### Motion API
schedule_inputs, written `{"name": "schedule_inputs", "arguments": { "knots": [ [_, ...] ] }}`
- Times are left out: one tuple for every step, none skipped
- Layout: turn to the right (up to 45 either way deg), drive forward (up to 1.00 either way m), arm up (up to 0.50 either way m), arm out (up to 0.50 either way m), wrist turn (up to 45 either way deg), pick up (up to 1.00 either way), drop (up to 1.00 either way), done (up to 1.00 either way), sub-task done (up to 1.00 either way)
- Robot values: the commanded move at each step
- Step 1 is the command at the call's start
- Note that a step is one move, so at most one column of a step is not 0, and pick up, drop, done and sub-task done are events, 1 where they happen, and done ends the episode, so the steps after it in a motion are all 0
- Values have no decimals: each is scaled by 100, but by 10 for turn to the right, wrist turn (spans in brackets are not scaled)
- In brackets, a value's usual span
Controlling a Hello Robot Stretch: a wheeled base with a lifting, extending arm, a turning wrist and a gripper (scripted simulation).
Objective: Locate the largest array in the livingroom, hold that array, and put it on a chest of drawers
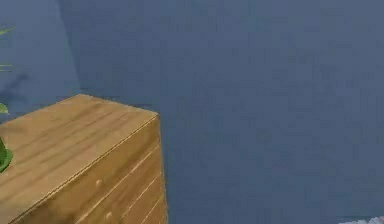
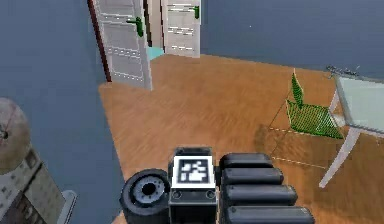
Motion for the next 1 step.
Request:
{"name": "schedule_inputs", "arguments": {
  "knots": [
    [-450, 0, 0, 0, 0, 0, 0, 0, 0]
  ]
}}
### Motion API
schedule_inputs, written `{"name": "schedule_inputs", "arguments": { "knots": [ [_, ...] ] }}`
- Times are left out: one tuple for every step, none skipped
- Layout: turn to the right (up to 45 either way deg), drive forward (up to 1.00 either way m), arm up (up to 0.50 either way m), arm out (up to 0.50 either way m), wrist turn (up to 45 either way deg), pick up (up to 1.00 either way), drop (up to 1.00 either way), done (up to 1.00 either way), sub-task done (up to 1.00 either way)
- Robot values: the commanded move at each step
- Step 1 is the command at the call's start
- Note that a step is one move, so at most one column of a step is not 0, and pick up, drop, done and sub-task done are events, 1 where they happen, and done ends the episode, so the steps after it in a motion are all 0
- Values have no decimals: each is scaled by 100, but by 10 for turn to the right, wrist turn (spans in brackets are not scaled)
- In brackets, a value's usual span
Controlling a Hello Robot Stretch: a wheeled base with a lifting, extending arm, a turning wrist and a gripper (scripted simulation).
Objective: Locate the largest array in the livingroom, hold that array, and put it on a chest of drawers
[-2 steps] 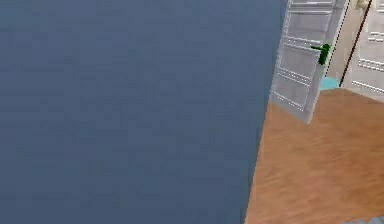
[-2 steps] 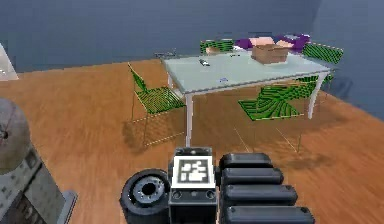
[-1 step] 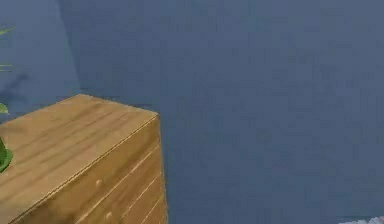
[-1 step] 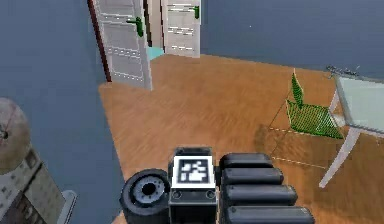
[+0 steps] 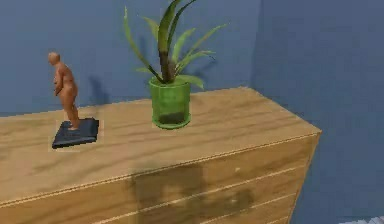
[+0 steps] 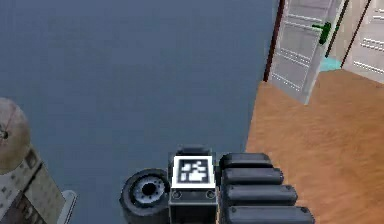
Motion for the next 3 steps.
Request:
{"name": "schedule_inputs", "arguments": {
  "knots": [
    [450, 0, 0, 0, 0, 0, 0, 0, 0],
    [450, 0, 0, 0, 0, 0, 0, 0, 0],
    [450, 0, 0, 0, 0, 0, 0, 0, 0]
  ]
}}
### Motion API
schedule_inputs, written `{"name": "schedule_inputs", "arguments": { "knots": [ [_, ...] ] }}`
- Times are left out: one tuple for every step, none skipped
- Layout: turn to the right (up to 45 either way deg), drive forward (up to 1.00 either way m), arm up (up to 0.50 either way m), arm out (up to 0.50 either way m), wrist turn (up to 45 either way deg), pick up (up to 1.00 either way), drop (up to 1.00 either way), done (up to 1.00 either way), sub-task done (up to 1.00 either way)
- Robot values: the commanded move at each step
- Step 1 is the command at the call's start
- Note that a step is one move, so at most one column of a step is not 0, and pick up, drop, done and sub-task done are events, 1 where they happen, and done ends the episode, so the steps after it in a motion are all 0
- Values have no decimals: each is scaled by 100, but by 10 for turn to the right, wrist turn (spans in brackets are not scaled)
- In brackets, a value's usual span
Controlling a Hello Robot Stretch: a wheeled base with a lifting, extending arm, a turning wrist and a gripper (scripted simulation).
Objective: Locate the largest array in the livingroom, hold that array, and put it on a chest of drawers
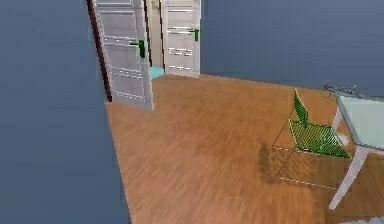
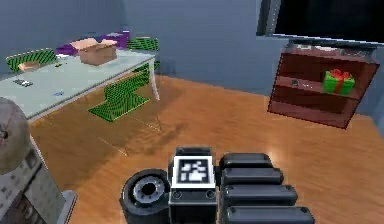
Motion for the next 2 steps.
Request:
{"name": "schedule_inputs", "arguments": {
  "knots": [
    [120, 0, 0, 0, 0, 0, 0, 0, 0],
    [-450, 0, 0, 0, 0, 0, 0, 0, 0]
  ]
}}
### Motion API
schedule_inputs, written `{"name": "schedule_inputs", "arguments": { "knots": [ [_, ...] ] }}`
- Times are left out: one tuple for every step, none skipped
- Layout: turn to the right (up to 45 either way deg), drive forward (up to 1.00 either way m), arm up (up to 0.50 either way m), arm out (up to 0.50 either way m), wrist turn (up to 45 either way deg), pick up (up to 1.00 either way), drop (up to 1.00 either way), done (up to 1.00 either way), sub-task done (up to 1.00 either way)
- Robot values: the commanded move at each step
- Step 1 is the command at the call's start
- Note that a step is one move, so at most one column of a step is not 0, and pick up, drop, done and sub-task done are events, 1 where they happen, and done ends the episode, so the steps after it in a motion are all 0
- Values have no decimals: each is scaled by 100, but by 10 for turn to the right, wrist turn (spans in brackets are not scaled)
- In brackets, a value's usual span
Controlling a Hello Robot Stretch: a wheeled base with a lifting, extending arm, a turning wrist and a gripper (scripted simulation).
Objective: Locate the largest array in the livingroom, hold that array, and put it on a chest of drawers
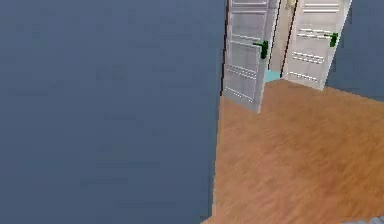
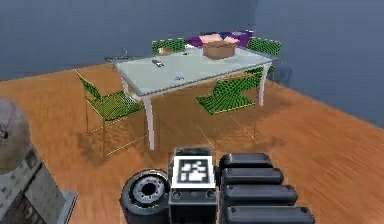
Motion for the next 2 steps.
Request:
{"name": "schedule_inputs", "arguments": {
  "knots": [
    [-450, 0, 0, 0, 0, 0, 0, 0, 0],
    [-450, 0, 0, 0, 0, 0, 0, 0, 0]
  ]
}}
